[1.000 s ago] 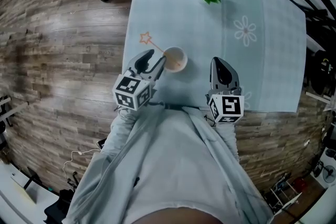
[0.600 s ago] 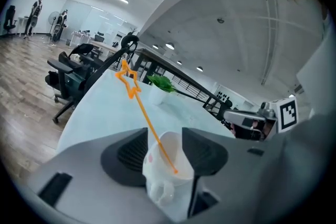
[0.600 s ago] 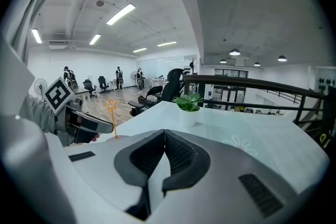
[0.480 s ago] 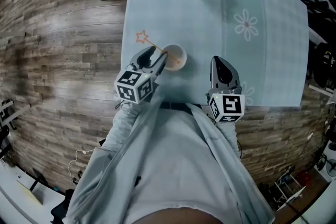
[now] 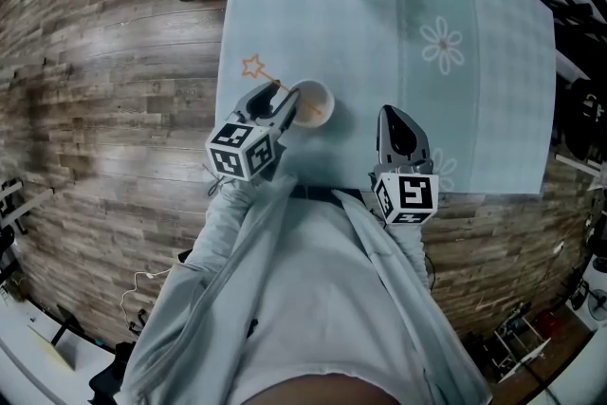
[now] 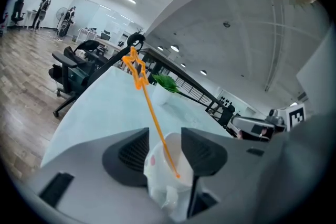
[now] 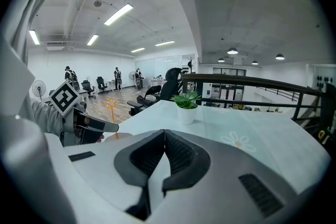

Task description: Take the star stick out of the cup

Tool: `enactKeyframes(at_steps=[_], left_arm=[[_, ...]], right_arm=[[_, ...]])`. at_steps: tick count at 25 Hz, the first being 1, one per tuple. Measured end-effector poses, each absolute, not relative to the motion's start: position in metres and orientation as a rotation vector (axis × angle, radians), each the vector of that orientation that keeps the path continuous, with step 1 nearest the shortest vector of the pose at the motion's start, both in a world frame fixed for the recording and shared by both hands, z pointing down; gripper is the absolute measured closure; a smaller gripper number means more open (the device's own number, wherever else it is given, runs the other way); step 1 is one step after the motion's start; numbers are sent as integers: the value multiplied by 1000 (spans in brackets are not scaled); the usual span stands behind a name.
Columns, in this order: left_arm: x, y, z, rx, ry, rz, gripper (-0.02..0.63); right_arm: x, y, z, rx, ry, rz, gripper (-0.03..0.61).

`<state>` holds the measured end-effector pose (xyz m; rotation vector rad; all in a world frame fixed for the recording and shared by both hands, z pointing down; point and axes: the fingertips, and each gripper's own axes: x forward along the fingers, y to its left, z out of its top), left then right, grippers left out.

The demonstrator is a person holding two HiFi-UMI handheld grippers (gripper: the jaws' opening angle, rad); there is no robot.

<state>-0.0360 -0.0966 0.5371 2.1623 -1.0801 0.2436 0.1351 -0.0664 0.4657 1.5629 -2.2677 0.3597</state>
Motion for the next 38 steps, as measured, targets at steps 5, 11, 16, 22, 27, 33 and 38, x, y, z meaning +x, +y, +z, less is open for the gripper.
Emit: enactKeyframes(at_steps=[5, 11, 16, 22, 27, 33, 38], left_arm=[[-37, -95, 536, 2153, -1101, 216, 454], [-36, -95, 539, 2141, -1096, 205, 482], [-38, -92, 539, 2131, -1109, 205, 534], [-38, -92, 538, 2114, -1103, 181, 575], [-36, -91, 535, 2121, -1092, 157, 581], [-34, -91, 529, 2137, -1091, 127, 584], [-36, -91, 523, 2149, -1085, 109, 586]], right_arm=[[136, -64, 463, 1562, -2269, 354, 563], [138, -61, 465, 1554, -2265, 353, 563], [140, -59, 466, 1548, -2257, 349, 563], [140, -59, 466, 1536, -2258, 337, 563], [140, -56, 465, 1539, -2252, 336, 563], [141, -54, 462, 1553, -2250, 331, 563], [139, -54, 459, 1564, -2254, 323, 563]])
